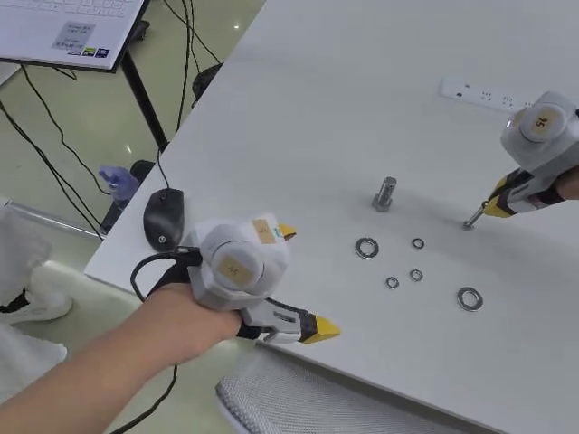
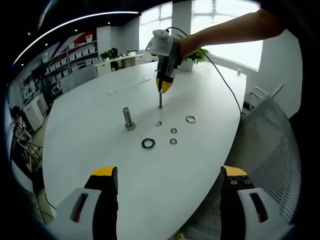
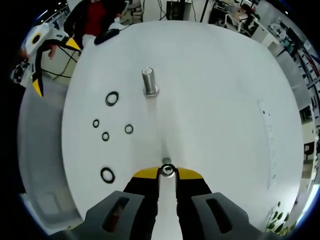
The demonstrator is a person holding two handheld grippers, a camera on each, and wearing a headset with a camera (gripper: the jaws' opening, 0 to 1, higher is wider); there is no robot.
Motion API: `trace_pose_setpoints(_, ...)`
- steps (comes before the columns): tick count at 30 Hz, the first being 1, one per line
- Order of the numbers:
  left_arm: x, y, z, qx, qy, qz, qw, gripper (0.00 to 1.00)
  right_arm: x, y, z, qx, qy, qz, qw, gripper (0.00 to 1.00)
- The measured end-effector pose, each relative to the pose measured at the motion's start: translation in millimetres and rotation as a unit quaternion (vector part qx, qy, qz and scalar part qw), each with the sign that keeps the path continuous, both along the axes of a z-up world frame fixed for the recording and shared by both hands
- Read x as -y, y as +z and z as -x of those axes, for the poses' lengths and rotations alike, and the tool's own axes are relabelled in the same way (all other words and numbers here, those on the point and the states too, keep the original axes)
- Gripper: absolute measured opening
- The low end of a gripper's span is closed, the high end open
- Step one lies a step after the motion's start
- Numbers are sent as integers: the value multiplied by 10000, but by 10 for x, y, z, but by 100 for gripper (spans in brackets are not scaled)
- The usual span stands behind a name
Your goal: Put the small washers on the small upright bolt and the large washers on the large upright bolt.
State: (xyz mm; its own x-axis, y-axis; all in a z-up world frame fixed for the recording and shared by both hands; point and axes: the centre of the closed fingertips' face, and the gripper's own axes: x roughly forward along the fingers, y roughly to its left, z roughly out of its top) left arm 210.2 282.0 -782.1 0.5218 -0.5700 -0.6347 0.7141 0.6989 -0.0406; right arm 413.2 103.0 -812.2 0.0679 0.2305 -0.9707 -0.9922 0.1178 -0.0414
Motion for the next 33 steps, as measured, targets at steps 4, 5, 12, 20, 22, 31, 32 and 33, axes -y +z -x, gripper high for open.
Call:
trace_pose_setpoints(4, -16, -15, 5, -31, 14, -6, 10000, 84, -2, -12, -7, 6, -11, 4, 10000, 12)
trace_pose_setpoints(5, -18, -23, 5, -34, 11, -12, 10000, 84, -9, -15, -4, -9, -21, -12, 10000, 12)
trace_pose_setpoints(12, -24, -39, 33, -77, 0, -31, 10000, 83, -20, -63, 10, -31, -16, 7, 10000, 12)
trace_pose_setpoints(20, -37, -60, 46, -112, 21, -34, 9999, 81, -12, -130, 19, -10, 31, 59, 10000, 12)
trace_pose_setpoints(22, -28, -61, 55, -114, 13, -21, 9999, 81, -13, -145, 10, 5, 49, 44, 10000, 12)
trace_pose_setpoints(31, -21, -103, 93, -179, -10, -28, 9998, 80, 8, -276, 9, -13, 107, 139, 9998, 12)
trace_pose_setpoints(32, -20, -102, 92, -176, -16, -28, 9998, 80, 15, -297, 10, -13, 115, 168, 9998, 12)
trace_pose_setpoints(33, -19, -101, 93, -175, -18, -28, 9998, 80, 17, -315, 13, -26, 123, 176, 9998, 12)
